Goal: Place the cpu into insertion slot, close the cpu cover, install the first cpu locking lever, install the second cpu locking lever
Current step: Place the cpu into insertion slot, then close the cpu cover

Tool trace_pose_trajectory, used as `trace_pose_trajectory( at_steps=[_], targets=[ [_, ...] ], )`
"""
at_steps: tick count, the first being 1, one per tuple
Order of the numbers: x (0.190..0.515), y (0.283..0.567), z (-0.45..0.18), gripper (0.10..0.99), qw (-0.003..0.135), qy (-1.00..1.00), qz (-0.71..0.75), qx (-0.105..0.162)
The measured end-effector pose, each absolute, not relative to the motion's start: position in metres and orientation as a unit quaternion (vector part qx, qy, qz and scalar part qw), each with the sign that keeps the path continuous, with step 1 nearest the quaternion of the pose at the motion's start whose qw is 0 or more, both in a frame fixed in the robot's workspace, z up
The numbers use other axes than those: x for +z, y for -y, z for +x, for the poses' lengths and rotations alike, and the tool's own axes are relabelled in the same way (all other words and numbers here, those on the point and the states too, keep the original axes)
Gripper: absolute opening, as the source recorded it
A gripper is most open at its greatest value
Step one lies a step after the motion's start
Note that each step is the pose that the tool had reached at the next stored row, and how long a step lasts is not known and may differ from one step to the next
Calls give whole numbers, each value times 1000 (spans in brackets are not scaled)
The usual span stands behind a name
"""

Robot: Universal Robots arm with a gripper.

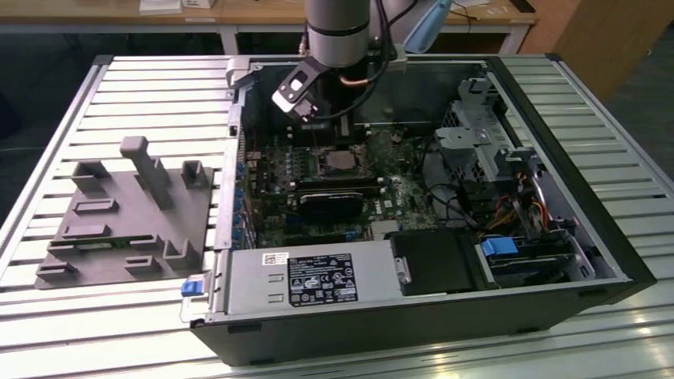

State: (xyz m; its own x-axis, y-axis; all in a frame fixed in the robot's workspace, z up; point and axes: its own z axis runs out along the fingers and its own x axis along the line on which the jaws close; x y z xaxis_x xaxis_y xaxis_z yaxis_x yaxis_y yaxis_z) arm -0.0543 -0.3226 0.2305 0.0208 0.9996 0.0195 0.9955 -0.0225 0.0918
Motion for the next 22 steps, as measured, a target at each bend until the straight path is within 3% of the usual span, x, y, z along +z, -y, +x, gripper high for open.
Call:
trace_pose_trajectory(
  at_steps=[13, 22],
  targets=[
    [267, 323, -54, 102, 27, -699, 714, 39],
    [270, 323, -54, 102, 27, -699, 714, 39]
  ],
)
